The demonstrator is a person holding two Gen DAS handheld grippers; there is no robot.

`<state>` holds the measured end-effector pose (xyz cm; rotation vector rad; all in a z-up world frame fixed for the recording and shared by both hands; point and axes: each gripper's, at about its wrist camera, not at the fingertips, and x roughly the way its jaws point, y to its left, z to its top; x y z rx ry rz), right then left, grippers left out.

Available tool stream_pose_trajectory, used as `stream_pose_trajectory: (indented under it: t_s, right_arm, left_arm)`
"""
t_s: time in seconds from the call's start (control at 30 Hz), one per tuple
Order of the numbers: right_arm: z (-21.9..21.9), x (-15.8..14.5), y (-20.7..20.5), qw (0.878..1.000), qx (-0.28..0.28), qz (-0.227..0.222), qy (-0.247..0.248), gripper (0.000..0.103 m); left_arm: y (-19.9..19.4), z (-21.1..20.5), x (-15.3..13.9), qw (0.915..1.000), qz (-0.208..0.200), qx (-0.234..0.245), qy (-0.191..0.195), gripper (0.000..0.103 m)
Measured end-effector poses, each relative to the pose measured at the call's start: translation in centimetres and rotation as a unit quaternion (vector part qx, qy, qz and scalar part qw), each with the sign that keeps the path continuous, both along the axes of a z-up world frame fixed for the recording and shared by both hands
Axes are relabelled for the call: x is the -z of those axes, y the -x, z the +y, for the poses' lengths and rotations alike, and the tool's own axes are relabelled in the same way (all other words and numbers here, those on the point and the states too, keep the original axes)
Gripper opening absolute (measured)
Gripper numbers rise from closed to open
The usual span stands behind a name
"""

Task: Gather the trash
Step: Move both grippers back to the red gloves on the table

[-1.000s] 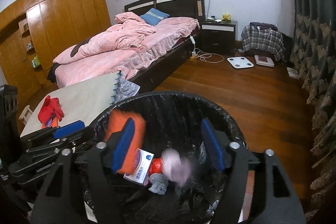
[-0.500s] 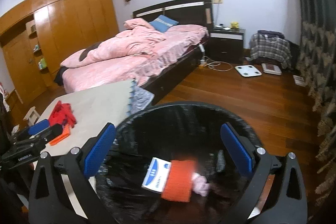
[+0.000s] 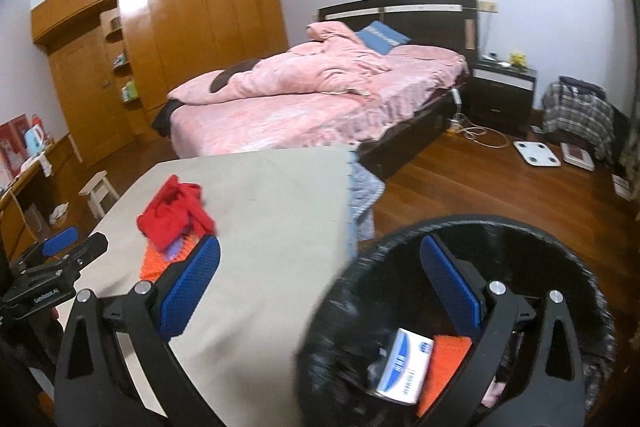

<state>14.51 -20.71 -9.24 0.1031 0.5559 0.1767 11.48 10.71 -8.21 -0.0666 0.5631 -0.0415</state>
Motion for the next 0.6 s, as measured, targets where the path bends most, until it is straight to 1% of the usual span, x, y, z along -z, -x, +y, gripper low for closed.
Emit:
stream_pose_trajectory:
  t_s: [0.23, 0.4, 0.6]
  right_arm:
    - [4.8, 0.7, -3.9, 0.999, -0.04, 0.007, 0.002, 0.097]
    - [8.4, 1.5, -7.0, 0.997, -0.07, 0.014, 0.01, 0.097]
    - [12.3, 2.6, -10.7, 0.994, -0.103, 0.024, 0.016, 0.097]
  left_arm:
    - [-1.7, 4.0, 0.7, 0.9992, -0.003, -0.04, -0.008, 0.093]
    - [-4.0, 6.4, 1.6, 0.9976, 0.003, -0.068, -0.015, 0.092]
    - [-6.2, 8.8, 2.7, 0.9961, 0.009, -0.086, -0.015, 0.092]
